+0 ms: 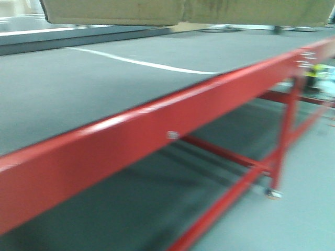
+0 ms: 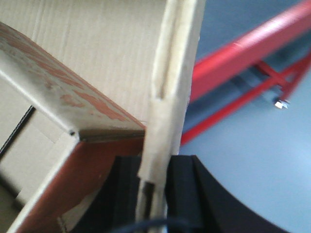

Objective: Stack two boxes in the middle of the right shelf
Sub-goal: 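Carry the boxes while driving toward the metal shelf with blue bins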

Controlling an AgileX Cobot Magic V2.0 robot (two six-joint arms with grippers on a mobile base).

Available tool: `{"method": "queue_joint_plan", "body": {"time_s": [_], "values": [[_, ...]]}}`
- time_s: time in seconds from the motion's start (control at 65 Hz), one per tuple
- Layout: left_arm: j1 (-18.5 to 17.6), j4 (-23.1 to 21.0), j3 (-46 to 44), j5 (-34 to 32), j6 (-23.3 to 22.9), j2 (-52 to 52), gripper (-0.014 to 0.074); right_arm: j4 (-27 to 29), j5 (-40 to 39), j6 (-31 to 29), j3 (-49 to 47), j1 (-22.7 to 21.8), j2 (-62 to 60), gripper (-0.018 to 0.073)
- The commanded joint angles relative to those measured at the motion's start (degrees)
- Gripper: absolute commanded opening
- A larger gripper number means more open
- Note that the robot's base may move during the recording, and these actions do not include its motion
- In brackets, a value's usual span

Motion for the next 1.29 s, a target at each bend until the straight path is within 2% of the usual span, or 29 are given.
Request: {"method": "queue_joint_plan", "body": {"time_s": [0.0,1.277], "values": [[0.2,0.0,-1.0,-2.3,0.4,-1.4,-0.0111,-1.7,-2.6,-0.5,-0.6,-0.5,-0.4,-0.0154],[0.2,0.0,-1.0,-2.3,0.4,-1.4,-0.0111,-1.7,-2.6,-0.5,-0.6,-0.5,-0.4,-0.0154]]}}
